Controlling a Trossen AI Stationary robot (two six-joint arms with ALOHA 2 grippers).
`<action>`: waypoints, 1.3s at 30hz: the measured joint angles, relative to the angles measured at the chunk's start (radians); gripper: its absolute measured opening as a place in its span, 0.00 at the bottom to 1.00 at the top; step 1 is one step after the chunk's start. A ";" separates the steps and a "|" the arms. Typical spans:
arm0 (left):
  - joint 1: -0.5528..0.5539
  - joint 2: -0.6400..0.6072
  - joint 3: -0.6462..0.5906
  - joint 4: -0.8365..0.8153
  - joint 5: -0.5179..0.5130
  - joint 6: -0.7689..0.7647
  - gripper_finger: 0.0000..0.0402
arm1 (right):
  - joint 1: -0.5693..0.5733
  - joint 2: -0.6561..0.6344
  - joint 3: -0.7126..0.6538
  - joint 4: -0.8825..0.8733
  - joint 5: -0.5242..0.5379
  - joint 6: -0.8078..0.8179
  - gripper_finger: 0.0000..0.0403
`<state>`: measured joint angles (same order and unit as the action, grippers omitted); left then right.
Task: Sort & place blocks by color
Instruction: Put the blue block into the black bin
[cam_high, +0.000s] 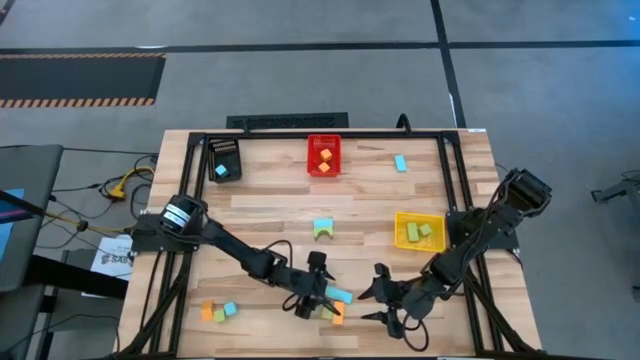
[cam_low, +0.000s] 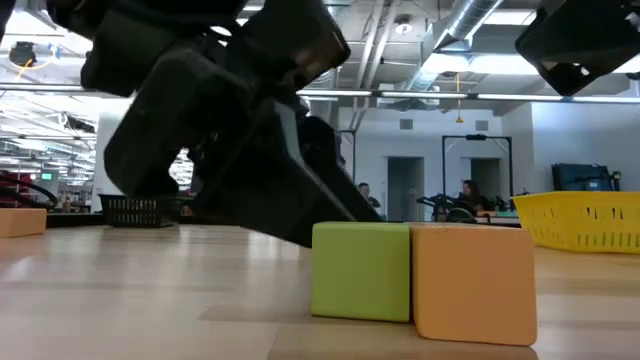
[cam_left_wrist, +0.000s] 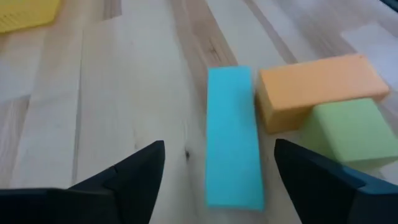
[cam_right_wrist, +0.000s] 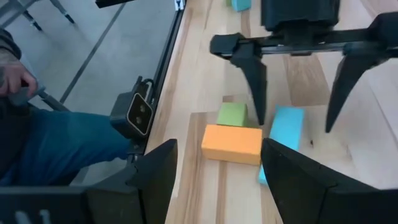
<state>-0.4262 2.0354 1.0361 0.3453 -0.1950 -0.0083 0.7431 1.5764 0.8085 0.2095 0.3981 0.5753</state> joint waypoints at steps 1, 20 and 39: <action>0.002 0.007 0.001 0.007 0.015 -0.006 0.74 | 0.000 0.000 0.000 0.000 0.000 0.000 0.63; 0.044 0.017 0.003 -0.051 0.075 -0.086 0.28 | -0.039 0.000 0.000 -0.012 -0.001 0.001 0.63; 0.297 -0.700 0.000 -1.112 -0.629 -0.266 0.28 | -0.059 -0.008 0.000 -0.040 -0.002 -0.060 0.63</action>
<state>-0.1292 1.3355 1.0359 -0.7669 -0.8241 -0.2742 0.6844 1.5681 0.8082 0.1699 0.3956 0.5153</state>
